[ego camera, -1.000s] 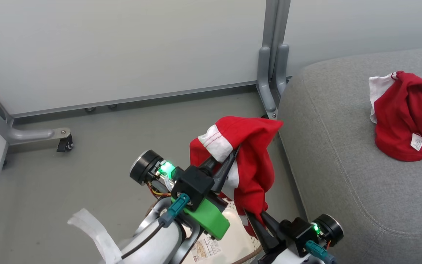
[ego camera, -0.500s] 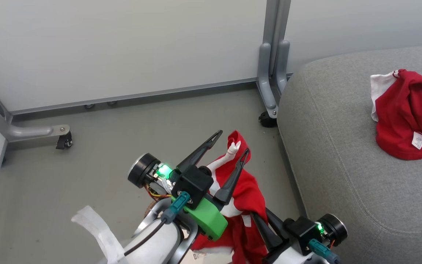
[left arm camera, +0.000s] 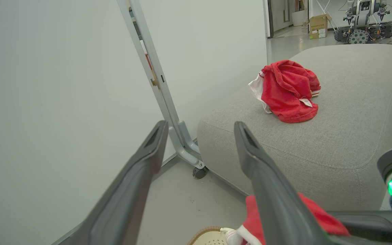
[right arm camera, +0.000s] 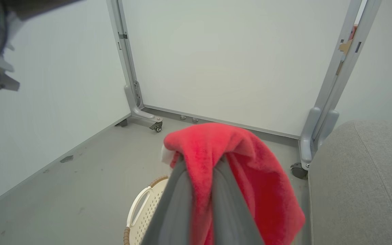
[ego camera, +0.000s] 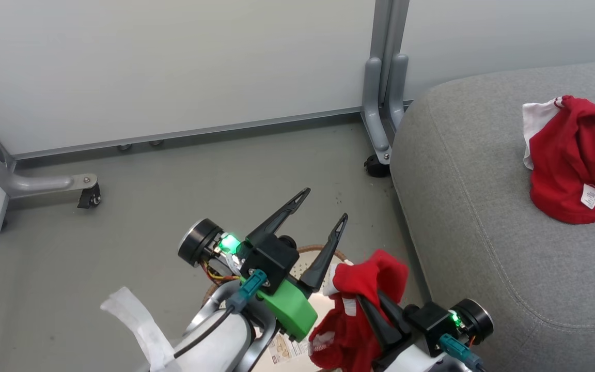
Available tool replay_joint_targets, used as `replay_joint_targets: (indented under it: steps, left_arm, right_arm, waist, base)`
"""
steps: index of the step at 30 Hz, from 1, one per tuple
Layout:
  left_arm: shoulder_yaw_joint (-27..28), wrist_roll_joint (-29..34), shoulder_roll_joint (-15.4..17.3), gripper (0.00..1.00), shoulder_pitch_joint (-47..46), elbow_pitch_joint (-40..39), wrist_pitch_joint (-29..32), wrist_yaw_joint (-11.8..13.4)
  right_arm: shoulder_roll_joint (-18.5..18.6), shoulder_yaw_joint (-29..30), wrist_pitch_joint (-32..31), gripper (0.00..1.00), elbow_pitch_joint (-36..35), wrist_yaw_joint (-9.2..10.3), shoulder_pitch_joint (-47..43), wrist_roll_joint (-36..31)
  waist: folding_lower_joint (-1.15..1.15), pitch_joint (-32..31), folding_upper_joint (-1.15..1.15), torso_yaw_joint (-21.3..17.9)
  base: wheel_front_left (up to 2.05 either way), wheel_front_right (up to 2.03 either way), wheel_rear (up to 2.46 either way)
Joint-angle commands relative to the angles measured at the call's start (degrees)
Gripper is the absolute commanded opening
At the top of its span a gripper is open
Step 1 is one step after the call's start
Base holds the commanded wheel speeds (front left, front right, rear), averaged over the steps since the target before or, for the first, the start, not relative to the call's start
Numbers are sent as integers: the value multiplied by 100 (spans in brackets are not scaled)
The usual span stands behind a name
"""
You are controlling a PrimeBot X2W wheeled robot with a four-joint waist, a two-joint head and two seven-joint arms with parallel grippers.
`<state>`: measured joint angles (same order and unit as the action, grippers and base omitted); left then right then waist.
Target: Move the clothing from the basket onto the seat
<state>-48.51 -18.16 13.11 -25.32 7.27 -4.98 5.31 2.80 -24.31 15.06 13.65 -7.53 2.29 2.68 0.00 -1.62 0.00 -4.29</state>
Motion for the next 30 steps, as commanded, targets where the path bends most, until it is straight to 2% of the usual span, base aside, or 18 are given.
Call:
replay_joint_targets:
  steps: [1, 9, 18, 24, 27, 30]
  left_arm:
    - [6, -95, 5, 100, -9, -1, 26, -10]
    - [209, -780, -51, 100, 332, 38, -15, -226]
    - [302, -982, 75, 100, 680, 545, -498, -327]
    - [470, -1013, 150, 100, 960, 683, -921, -369]
    - [709, -1033, 205, 100, 1197, 584, -1004, -313]
    - [993, -959, 232, 100, 1449, 340, -1020, -359]
  right_arm:
    - [17, 23, 17, 0, -33, 7, -17, -3]
    - [18, 89, 17, 0, -70, 8, -30, -47]
    - [17, 344, 17, 0, -396, 8, 33, -106]
    - [28, 460, 18, 0, -664, 8, 20, -203]
    - [44, 541, 17, 0, -821, 8, -10, -238]
    - [52, 643, 18, 0, -993, 7, -83, -235]
  waist:
    - [0, -4, 0, -2]
    - [0, -19, 0, -43]
    - [0, 59, 0, -230]
    - [0, 126, 0, -562]
    - [0, 186, 0, -798]
    - [0, 263, 0, -1044]
  base:
    - [0, 0, 0]
    - [0, 0, 0]
    - [0, 0, 0]
    - [0, 0, 0]
    - [0, 0, 0]
    - [0, 0, 0]
